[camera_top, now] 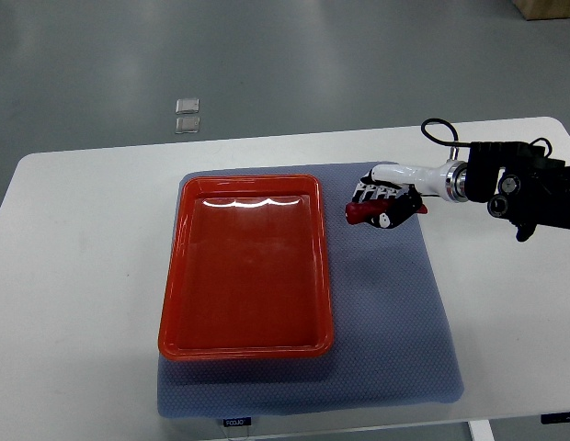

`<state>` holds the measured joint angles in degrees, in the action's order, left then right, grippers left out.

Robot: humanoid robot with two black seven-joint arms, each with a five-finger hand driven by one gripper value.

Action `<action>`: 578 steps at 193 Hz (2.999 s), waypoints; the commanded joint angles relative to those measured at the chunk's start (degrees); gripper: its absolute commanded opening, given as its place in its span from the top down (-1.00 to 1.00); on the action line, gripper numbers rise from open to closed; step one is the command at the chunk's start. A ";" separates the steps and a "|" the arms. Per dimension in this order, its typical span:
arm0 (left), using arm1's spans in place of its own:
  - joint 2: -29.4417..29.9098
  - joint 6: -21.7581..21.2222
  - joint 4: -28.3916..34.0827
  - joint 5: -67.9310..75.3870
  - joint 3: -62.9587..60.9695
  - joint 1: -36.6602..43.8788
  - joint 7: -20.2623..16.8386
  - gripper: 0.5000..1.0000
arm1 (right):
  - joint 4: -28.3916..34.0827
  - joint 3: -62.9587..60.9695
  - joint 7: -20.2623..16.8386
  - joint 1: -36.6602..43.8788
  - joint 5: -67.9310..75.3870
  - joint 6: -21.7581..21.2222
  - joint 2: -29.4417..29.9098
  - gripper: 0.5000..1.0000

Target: Place red pepper on red tray

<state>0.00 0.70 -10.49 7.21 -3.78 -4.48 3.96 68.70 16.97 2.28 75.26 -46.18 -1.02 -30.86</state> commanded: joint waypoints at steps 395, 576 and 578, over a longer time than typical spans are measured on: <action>0.00 0.00 -0.68 0.09 -0.08 0.09 -0.18 -1.00 | -20.98 0.17 1.94 -6.27 7.34 4.01 30.86 0.38; 0.00 0.00 -0.59 0.09 -0.08 0.09 -0.18 -1.00 | -20.10 -58.79 3.87 -26.83 8.83 2.52 25.14 -0.58; 0.00 0.00 -0.67 0.09 -0.08 0.09 -0.18 -1.00 | -20.10 -60.37 3.96 -27.36 9.09 2.43 25.23 -0.57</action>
<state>0.00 0.69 -11.15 7.30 -3.86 -4.40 3.77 48.61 -28.98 5.92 53.81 -37.50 1.80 -6.36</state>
